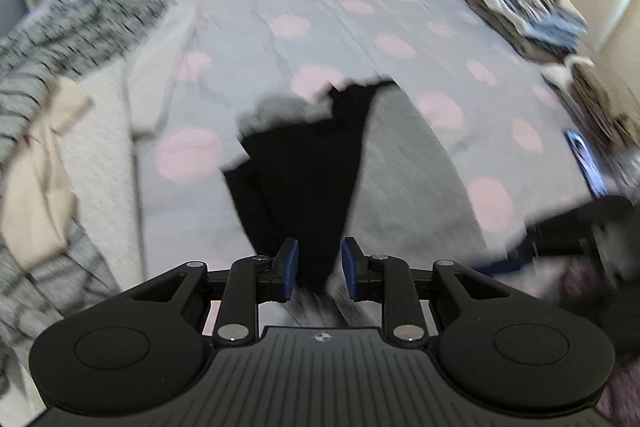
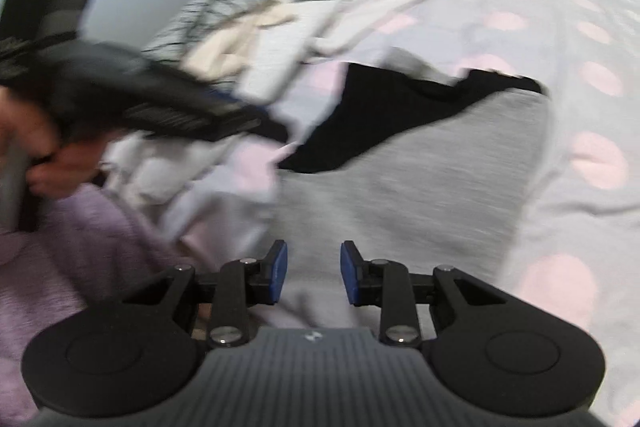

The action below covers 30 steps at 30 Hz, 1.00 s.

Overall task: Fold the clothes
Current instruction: 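Grasp the grey top's edge with the left tool while the right tool holds the black sleeve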

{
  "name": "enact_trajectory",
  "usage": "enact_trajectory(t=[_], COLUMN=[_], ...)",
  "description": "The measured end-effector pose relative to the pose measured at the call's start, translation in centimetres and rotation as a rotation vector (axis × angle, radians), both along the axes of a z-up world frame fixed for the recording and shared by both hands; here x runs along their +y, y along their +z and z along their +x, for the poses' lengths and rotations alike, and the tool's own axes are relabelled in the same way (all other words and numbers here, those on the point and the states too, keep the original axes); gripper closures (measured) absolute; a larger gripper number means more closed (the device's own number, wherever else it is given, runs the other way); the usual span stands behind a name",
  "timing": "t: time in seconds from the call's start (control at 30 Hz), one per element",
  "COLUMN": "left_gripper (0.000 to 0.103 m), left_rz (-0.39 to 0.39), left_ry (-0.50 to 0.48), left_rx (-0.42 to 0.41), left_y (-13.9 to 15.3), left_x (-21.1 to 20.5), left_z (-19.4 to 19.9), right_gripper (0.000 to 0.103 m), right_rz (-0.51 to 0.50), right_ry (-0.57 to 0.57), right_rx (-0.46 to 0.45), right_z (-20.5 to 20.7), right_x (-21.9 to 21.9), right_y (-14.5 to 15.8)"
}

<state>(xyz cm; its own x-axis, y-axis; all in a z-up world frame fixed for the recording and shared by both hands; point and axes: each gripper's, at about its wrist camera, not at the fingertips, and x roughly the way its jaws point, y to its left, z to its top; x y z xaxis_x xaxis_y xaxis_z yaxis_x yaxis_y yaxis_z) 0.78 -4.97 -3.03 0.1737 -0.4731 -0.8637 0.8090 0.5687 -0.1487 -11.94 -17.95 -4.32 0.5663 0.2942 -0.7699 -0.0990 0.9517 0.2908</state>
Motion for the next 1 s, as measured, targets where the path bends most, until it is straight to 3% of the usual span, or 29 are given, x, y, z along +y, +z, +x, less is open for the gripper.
enact_trajectory(t=[0.33, 0.4, 0.43, 0.5, 0.67, 0.77, 0.8, 0.87, 1.0], left_gripper=[0.075, 0.076, 0.087, 0.097, 0.098, 0.096, 0.09, 0.088, 0.087], left_rz=[0.083, 0.142, 0.172, 0.205, 0.232, 0.251, 0.252, 0.255, 0.145], left_ry=[-0.196, -0.172, -0.158, -0.105, -0.025, -0.02, -0.016, 0.014, 0.115], left_rx=[0.04, 0.053, 0.061, 0.107, 0.175, 0.161, 0.15, 0.109, 0.041], left_y=[-2.0, -3.1, -3.7, -4.5, -5.9, -5.8, -5.5, -4.6, -1.9], left_x=[-0.5, -0.6, -0.7, -0.3, 0.4, 0.4, 0.5, 1.0, 2.2], left_z=[-4.2, -3.8, -3.6, -2.5, -1.0, -1.2, -1.2, -1.0, 0.6], right_gripper=[0.07, 0.07, 0.07, 0.07, 0.07, 0.07, 0.07, 0.07, 0.069], right_rz=[-0.112, -0.118, -0.119, -0.115, -0.118, -0.135, -0.134, -0.138, -0.149], right_ry=[-0.109, -0.109, -0.108, -0.101, -0.095, -0.105, -0.11, -0.125, -0.168], right_rx=[0.002, 0.009, 0.013, 0.024, 0.075, 0.126, 0.134, 0.125, 0.078], right_z=[-1.7, -1.7, -1.8, -1.9, -1.9, -1.8, -1.9, -2.0, -2.2], right_x=[-4.4, -4.7, -4.7, -4.8, -4.9, -5.2, -5.3, -5.6, -6.3], right_y=[-0.7, -1.1, -1.2, -1.6, -3.1, -4.0, -4.1, -3.7, -2.4])
